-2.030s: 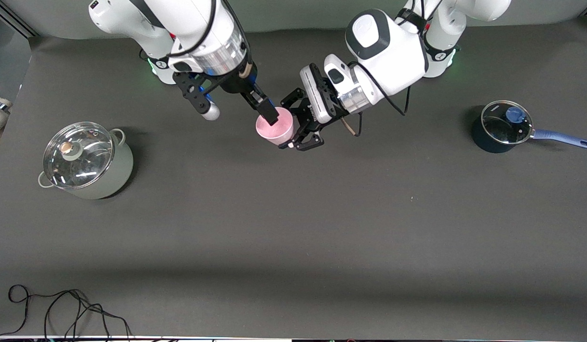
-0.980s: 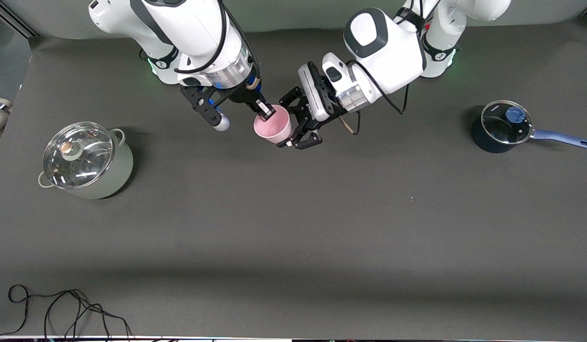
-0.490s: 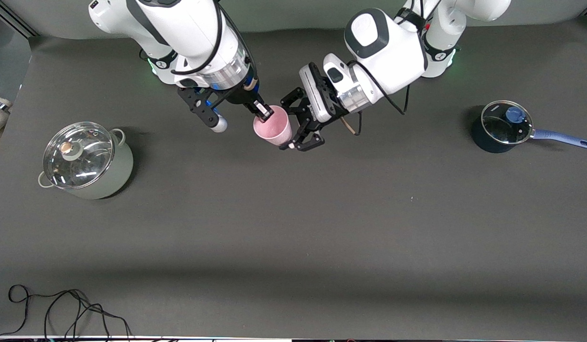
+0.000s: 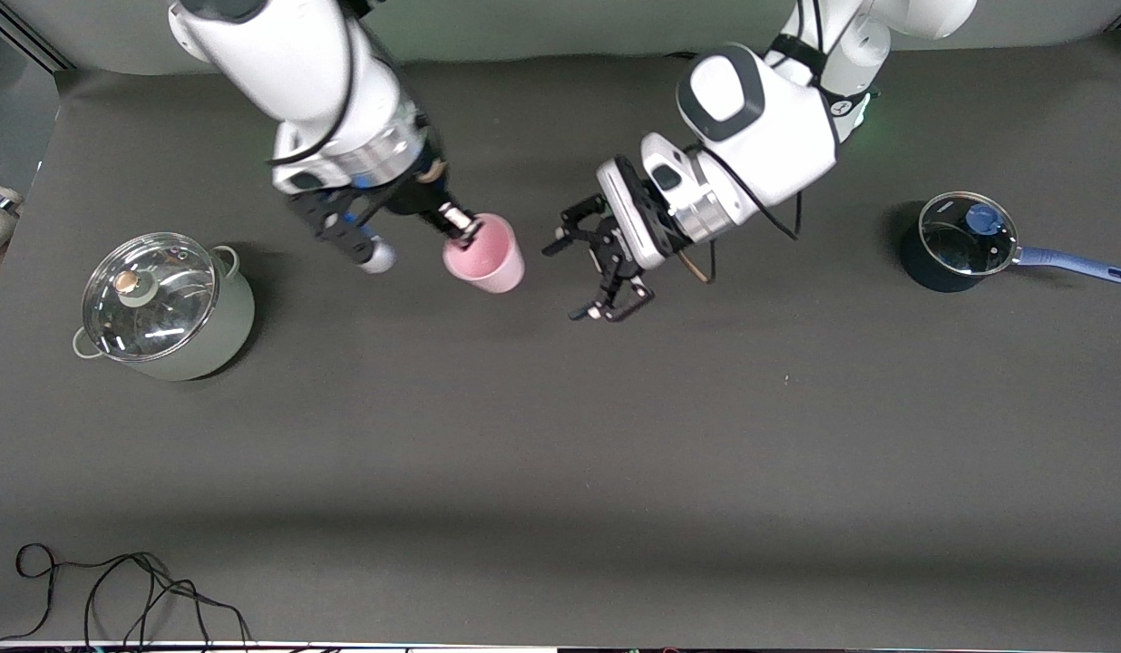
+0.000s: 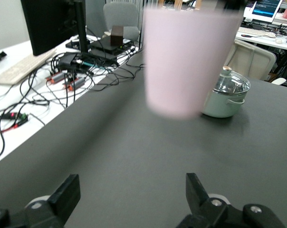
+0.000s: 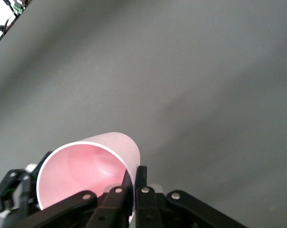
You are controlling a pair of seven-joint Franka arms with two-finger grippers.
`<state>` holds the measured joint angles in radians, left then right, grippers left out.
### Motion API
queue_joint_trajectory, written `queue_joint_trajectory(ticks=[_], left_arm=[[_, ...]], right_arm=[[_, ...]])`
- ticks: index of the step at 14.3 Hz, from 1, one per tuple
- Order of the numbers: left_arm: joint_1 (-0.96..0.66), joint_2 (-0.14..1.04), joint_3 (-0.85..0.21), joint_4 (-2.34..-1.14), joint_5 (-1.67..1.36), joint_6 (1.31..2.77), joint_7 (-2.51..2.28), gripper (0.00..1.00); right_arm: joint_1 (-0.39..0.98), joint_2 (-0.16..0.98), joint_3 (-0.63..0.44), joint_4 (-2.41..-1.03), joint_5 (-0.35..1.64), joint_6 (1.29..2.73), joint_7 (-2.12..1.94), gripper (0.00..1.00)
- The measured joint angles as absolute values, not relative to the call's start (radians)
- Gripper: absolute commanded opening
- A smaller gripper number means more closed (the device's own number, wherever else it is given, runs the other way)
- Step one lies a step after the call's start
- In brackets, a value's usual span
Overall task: Transfer pink cup from left to right arm
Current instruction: 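Open the left gripper while the right gripper pulls the cup away, then lower the pink cup beside the steel pot with the right gripper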
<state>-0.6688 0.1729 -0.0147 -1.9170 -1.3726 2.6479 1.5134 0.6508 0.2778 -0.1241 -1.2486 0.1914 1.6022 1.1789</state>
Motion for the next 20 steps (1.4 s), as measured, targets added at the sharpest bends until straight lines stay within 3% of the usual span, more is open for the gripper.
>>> queue_joint_trajectory(ticks=[4,9,11,14,20], left_arm=[[-0.5,0.196,-0.008,-1.919,-1.335,2.377,1.456,0.99],[-0.242,0.193,-0.003,-1.905,-1.04,1.895,1.187,0.99],[-0.168,0.19,-0.002,-1.861,-0.859,1.767,1.055,0.99],[-0.133,0.18,-0.003,-1.753,-0.596,1.625,0.854,1.0],[-0.055,0.172,-0.002,-1.585,-0.278,1.417,0.587,1.0]], right_arm=[[0.635,0.246,-0.278,-1.246,0.191,1.457,0.824,0.0],[0.63,0.205,-0.557,-1.253,0.191,1.307,0.315,0.0],[0.629,0.198,-0.66,-1.284,0.191,1.294,0.142,0.0],[0.628,0.195,-0.74,-1.366,0.191,1.322,0.03,0.0],[0.659,0.178,-0.742,-1.601,0.17,1.562,0.025,0.0]])
